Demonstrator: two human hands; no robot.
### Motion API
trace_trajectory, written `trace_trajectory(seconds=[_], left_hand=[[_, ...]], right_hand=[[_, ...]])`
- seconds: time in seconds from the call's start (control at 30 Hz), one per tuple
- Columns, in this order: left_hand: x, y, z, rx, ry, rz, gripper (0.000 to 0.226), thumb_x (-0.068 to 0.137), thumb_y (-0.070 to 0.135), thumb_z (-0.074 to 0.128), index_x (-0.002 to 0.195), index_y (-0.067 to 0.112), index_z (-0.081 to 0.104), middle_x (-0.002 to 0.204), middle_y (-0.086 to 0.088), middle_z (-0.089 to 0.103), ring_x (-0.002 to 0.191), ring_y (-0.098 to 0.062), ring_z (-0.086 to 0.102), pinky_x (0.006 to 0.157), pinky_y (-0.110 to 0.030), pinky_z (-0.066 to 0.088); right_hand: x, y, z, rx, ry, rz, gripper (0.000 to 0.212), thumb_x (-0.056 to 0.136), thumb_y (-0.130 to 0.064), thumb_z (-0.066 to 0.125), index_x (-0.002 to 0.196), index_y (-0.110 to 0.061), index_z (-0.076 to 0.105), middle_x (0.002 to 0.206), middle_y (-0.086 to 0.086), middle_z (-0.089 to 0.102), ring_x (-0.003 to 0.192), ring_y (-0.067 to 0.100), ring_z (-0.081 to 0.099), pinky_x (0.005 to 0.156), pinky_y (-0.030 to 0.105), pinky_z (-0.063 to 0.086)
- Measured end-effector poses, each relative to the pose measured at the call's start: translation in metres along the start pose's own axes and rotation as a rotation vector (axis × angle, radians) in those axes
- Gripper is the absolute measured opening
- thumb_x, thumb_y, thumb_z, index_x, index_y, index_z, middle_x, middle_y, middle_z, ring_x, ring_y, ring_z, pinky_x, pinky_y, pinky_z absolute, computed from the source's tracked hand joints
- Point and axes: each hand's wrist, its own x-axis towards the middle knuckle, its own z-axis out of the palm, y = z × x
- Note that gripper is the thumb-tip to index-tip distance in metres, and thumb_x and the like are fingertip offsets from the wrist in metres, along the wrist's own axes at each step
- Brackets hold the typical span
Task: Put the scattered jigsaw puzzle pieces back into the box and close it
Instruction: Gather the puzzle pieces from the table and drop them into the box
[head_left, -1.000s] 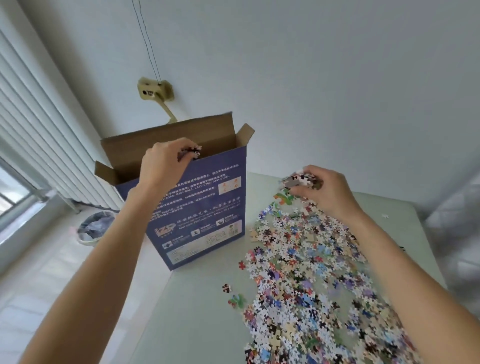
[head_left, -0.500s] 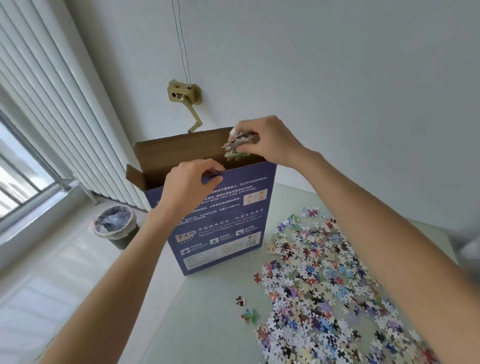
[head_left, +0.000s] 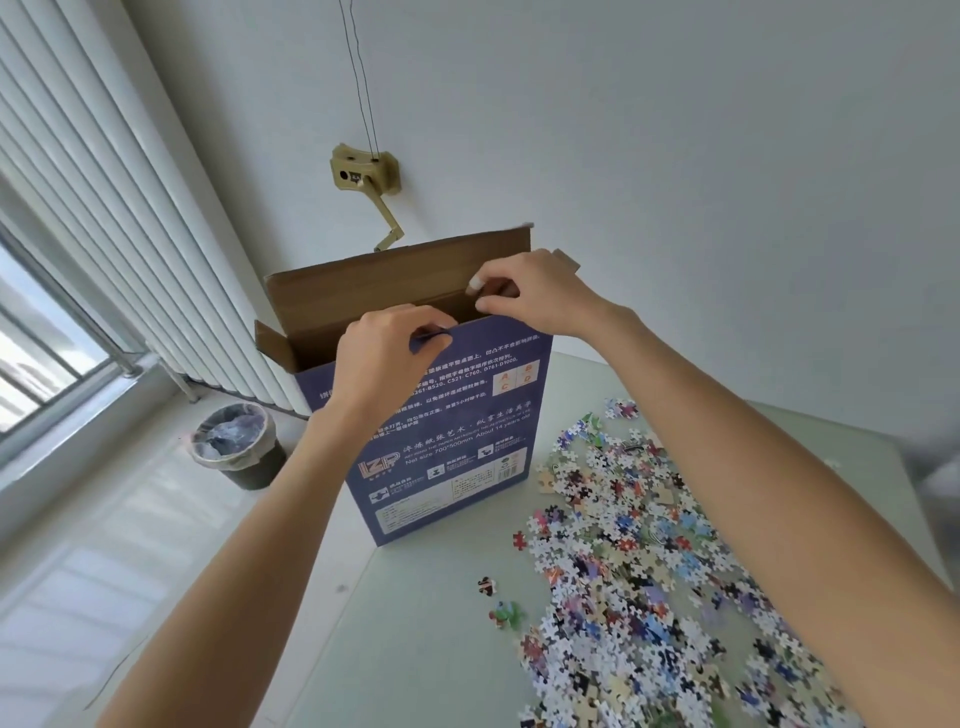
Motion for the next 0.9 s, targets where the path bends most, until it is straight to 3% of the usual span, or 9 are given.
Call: trace_trajectory(seconds=[0.2, 0.33, 0.43, 0.57, 0.7, 0.8, 0.9], left_hand=[[-0.003, 0.001, 0.000, 0.011, 0.007, 0.021, 0.018, 0.087, 0.022, 0.064, 0.104, 0.023, 0.070, 0.095, 0.003, 0.070, 0.081, -0.012, 0.062, 0.066, -0.020, 0.045], [-0.007, 0.006, -0.001, 0.078, 0.069, 0.107, 0.020, 0.086, 0.025, 0.064, 0.105, 0.022, 0.068, 0.098, 0.003, 0.069, 0.086, -0.016, 0.063, 0.066, -0.027, 0.049], [-0.014, 0.014, 0.000, 0.178, 0.197, 0.214, 0.018, 0.089, 0.025, 0.061, 0.104, 0.018, 0.068, 0.098, 0.002, 0.070, 0.089, -0.017, 0.062, 0.065, -0.022, 0.043], [-0.038, 0.029, 0.024, 0.078, 0.227, 0.380, 0.018, 0.090, 0.022, 0.056, 0.099, 0.015, 0.070, 0.091, 0.001, 0.071, 0.085, -0.015, 0.063, 0.066, -0.019, 0.046], [-0.078, 0.040, 0.077, -0.111, -0.023, 0.291, 0.017, 0.087, 0.020, 0.059, 0.101, 0.019, 0.069, 0.089, 0.007, 0.070, 0.080, -0.008, 0.062, 0.064, -0.023, 0.054], [-0.113, 0.041, 0.127, -0.176, -0.438, 0.025, 0.029, 0.088, 0.026, 0.062, 0.117, 0.022, 0.061, 0.102, 0.006, 0.067, 0.083, -0.002, 0.055, 0.074, -0.023, 0.053], [-0.150, 0.033, 0.180, -0.076, -0.804, -0.133, 0.057, 0.083, 0.040, 0.066, 0.134, 0.025, 0.044, 0.127, 0.001, 0.054, 0.103, -0.010, 0.053, 0.091, -0.027, 0.047]], right_hand=[[-0.020, 0.003, 0.007, -0.066, 0.092, -0.086, 0.021, 0.092, -0.030, 0.055, 0.106, -0.018, 0.066, 0.106, -0.003, 0.067, 0.097, 0.011, 0.059, 0.076, 0.026, 0.048], [-0.043, 0.006, 0.013, -0.121, 0.350, -0.178, 0.020, 0.090, -0.024, 0.057, 0.107, -0.016, 0.066, 0.106, -0.002, 0.067, 0.099, 0.013, 0.058, 0.080, 0.028, 0.051], [-0.080, 0.013, 0.023, -0.140, 0.495, -0.228, 0.022, 0.090, -0.021, 0.056, 0.105, -0.010, 0.066, 0.103, 0.002, 0.068, 0.098, 0.016, 0.059, 0.082, 0.022, 0.047], [-0.151, 0.041, 0.064, -0.103, 0.406, -0.094, 0.022, 0.088, -0.017, 0.056, 0.104, -0.007, 0.067, 0.098, 0.005, 0.069, 0.091, 0.017, 0.063, 0.079, 0.024, 0.051], [-0.222, 0.073, 0.113, -0.041, 0.188, 0.249, 0.023, 0.087, -0.010, 0.062, 0.110, -0.009, 0.066, 0.105, 0.007, 0.067, 0.094, 0.020, 0.063, 0.082, 0.031, 0.054], [-0.270, 0.098, 0.147, -0.003, -0.079, 0.560, 0.036, 0.092, -0.022, 0.055, 0.127, -0.013, 0.054, 0.126, 0.004, 0.055, 0.119, 0.022, 0.048, 0.096, 0.032, 0.043], [-0.306, 0.118, 0.171, -0.037, -0.289, 0.784, 0.060, 0.088, -0.036, 0.059, 0.139, -0.017, 0.036, 0.143, 0.008, 0.035, 0.132, 0.027, 0.030, 0.107, 0.039, 0.034]])
